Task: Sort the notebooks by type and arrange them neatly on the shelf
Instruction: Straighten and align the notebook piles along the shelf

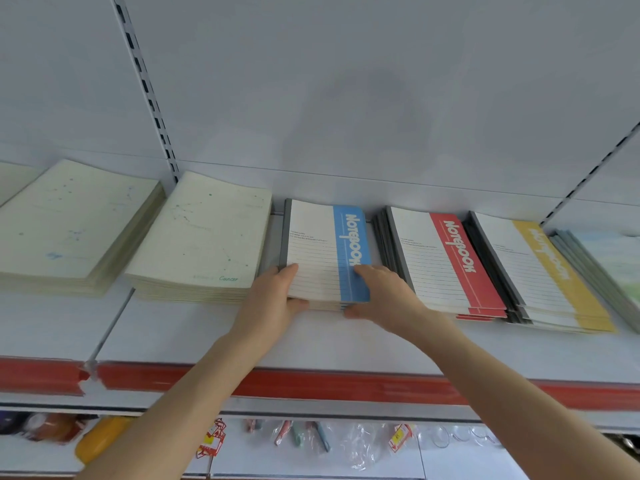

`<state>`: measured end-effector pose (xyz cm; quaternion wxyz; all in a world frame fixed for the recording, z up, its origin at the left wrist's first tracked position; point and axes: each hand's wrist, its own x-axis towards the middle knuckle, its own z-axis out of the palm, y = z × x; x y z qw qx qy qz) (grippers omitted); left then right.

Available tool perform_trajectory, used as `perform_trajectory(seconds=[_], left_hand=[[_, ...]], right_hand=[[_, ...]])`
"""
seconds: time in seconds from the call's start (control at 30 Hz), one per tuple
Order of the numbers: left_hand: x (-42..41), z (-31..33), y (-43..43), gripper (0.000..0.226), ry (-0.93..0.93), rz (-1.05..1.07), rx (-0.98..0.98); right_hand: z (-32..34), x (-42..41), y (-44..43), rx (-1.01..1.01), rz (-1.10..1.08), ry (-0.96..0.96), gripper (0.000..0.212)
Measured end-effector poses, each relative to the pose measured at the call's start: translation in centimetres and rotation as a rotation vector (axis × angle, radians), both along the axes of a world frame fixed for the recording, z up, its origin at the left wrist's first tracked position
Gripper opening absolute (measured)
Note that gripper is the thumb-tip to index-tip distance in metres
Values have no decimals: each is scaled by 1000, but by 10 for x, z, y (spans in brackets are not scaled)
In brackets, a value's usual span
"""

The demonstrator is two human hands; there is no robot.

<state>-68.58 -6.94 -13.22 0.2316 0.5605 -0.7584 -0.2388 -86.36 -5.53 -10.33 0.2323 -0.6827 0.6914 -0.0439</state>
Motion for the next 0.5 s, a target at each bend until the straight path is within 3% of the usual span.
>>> perform_trajectory(seconds=[0.1,0.23,0.4,0.5], left_hand=[[-1,-3,2,50,44,-6,-19],[-4,-2,-3,48,60,12,6],[-8,-2,2,69,-144,-24,57],[-9,-4,3,63,-152,-9,19]], right_hand=[[-2,-1,-1,-6,-1,5,44],[1,-1,-4,-32,-19,-3,54],[1,-2,0,12,46,46,67],[-1,0,-2,1,64,96,63]])
